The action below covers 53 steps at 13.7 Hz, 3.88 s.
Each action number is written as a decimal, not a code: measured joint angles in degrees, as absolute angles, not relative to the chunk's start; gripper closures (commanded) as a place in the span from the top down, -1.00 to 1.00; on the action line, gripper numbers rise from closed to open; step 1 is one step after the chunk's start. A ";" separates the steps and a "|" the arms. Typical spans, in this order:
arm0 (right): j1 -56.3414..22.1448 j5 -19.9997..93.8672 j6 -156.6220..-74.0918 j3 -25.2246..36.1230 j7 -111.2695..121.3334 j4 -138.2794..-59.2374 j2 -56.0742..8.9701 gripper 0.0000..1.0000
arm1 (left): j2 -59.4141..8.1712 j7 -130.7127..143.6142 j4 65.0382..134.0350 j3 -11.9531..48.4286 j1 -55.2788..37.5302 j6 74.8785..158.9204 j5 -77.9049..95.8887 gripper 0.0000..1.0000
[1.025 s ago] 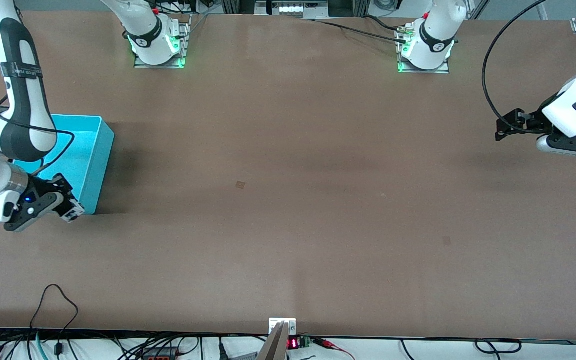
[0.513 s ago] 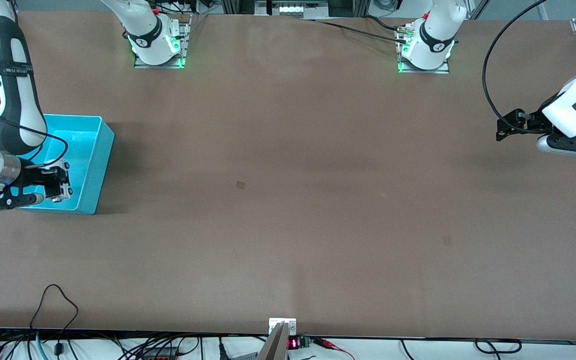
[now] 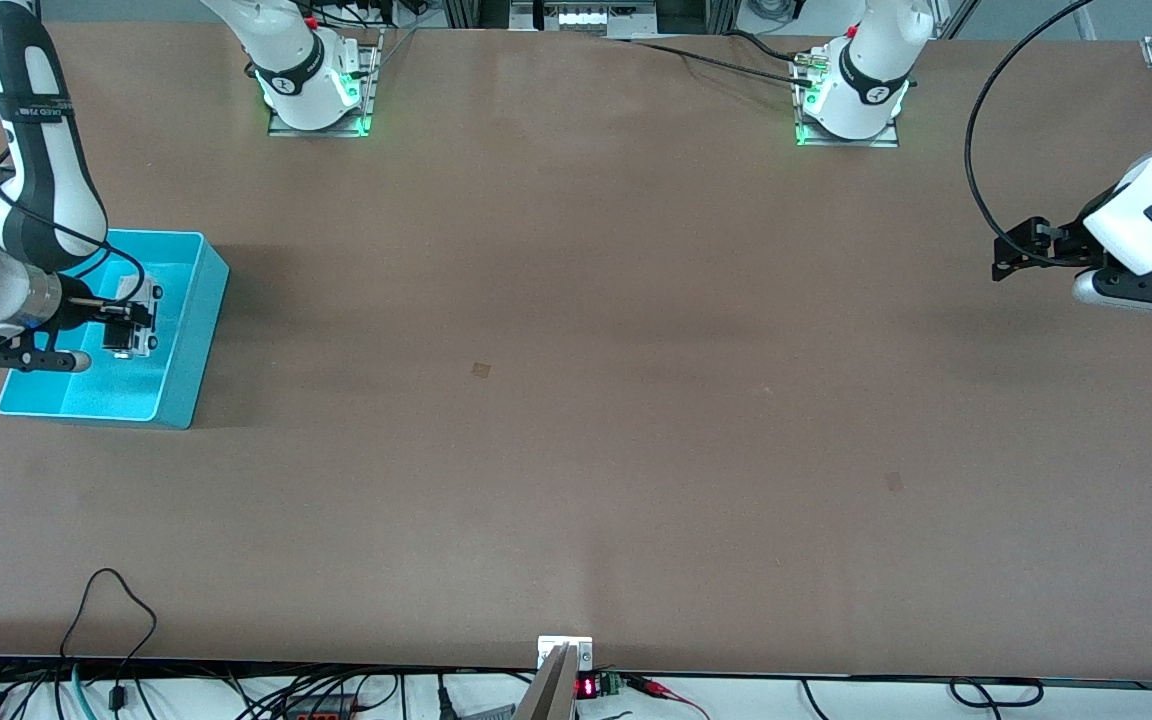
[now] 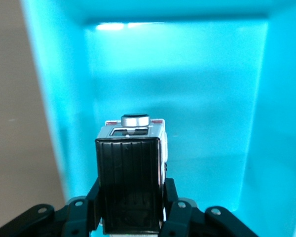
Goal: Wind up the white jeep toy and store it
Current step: 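Lower the jeep into the bin and open the right gripper, then raise the right gripper up out of the bin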
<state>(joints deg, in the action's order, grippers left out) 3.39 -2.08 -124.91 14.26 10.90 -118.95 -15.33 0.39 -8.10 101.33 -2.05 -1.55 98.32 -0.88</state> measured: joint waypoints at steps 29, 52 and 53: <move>5.16 -2.43 -139.64 16.07 15.19 -128.87 -14.12 1.00 | 0.39 -8.06 101.33 -2.38 -1.46 98.31 -1.70 1.00; -9.50 2.10 -99.05 16.26 7.98 -95.82 -4.72 1.00 | 0.39 -8.06 101.33 -2.41 -1.45 98.24 -1.71 1.00; -9.56 2.09 -97.97 15.77 7.16 -95.07 -4.60 1.00 | 0.39 -8.06 101.33 -2.41 -1.45 98.24 -1.71 1.00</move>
